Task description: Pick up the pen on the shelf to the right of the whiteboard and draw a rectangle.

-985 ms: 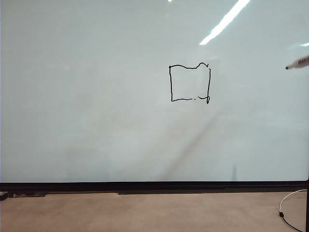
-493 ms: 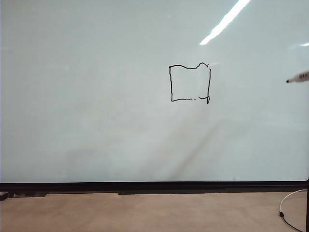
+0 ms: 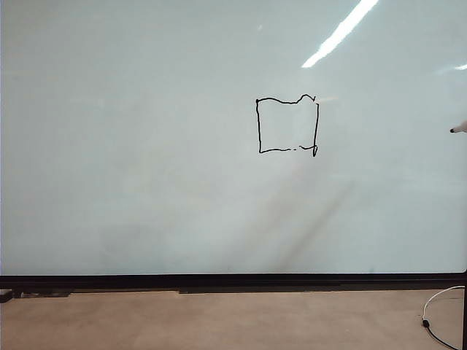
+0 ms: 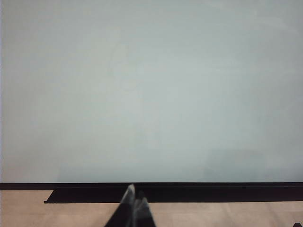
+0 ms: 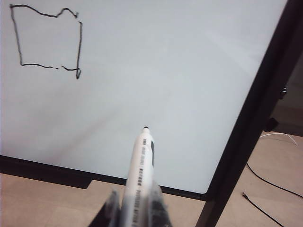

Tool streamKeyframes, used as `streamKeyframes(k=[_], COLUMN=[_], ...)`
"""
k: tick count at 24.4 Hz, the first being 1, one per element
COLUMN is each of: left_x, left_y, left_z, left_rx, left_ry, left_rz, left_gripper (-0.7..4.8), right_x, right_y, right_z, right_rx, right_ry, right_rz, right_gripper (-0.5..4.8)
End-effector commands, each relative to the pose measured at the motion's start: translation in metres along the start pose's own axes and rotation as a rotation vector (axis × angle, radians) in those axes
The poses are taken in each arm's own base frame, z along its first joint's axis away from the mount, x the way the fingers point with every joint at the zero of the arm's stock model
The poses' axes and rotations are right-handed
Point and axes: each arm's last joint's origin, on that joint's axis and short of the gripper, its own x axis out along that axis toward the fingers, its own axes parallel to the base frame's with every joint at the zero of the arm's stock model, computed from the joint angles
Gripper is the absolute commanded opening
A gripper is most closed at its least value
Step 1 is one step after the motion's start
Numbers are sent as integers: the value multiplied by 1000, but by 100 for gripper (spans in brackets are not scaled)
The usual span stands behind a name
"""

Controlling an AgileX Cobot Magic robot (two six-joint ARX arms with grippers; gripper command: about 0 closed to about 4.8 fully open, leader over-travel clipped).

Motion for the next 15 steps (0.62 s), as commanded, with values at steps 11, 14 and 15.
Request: streamKeyframes(k=[11,14,15], left_x=[0,0,0], left_y=[0,0,0], left_z=[2,1,2], left_rx=[4,4,4], left_ry=[-8,-8,-8], left_rz=[-4,-4,-4], left_gripper=[-4,-5,-4], right_x=[2,2,2], right_y=[-15,-17,-19], right_z=[1,1,2], right_rx=[4,3,2], right_ry=[-22,-28,-31], right_rz=[-27,-30,-42], right_gripper=[-6,-6,-6])
